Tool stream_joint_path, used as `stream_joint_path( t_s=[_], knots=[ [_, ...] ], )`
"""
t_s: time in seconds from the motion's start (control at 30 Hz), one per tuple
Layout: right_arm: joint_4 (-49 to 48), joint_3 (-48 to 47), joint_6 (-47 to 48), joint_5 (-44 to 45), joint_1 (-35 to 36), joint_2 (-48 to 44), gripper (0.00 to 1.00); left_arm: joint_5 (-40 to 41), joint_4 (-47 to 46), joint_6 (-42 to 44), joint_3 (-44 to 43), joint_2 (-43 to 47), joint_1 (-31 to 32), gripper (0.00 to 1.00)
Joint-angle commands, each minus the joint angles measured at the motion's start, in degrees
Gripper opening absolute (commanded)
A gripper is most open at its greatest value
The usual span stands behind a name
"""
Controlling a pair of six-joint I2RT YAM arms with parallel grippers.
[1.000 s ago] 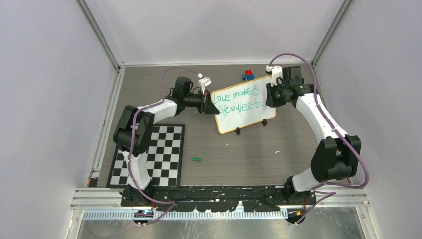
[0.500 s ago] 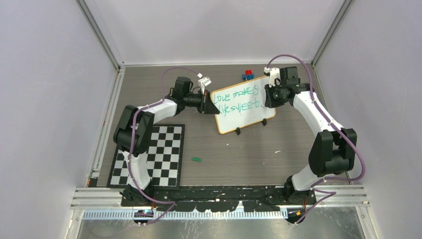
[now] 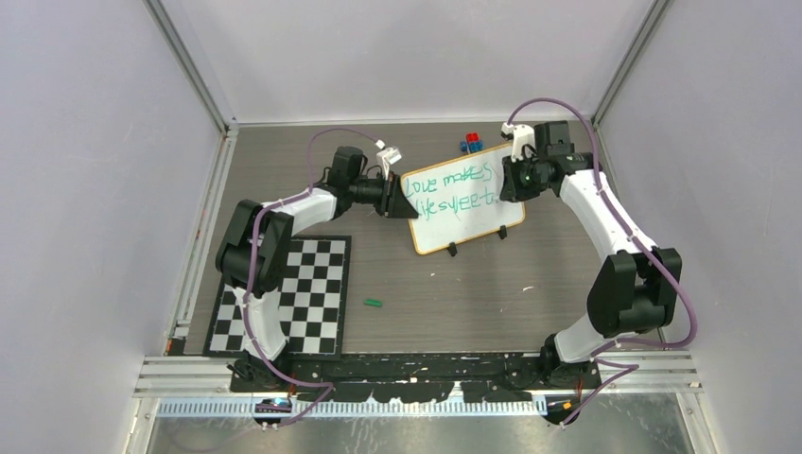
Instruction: Write a sentence on the whiteboard
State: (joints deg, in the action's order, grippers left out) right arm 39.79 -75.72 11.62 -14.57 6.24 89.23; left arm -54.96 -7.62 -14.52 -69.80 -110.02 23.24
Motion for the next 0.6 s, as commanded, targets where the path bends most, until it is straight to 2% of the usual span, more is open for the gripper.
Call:
stream_joint_path(
  t_s=[0.0,0.13,0.2,0.37,0.43,0.57],
  knots=[
    [3.4,-4.6,-1.0,-6.2,-0.1,-5.0,0.00,0.2,0.6,-0.1,-0.8,3.8,0.3,0.36],
    [5.5,-6.4,-2.2,-10.1,-0.1,-7.2,0.00,0.5,2.3,0.1,-1.2,6.8,0.2,0.50],
    [6.9,-7.6,-3.4,-12.5,-0.1,-8.0,0.00,0.6,6.0,1.9,-1.6,9.1,0.1,0.55],
    [7.4,-8.6,-7.3,-16.7,0.1,-10.1,0.00,1.5,18.1,9.8,-0.1,17.6,-3.3,0.60],
    [6.9,-7.6,-8.8,-17.7,0.5,-10.8,0.00,1.5,24.4,15.1,0.6,20.8,-5.6,0.60],
    [5.4,-5.3,-11.5,-19.9,1.6,-11.6,0.00,4.2,41.3,31.8,1.5,27.5,-7.8,0.60]
  ],
)
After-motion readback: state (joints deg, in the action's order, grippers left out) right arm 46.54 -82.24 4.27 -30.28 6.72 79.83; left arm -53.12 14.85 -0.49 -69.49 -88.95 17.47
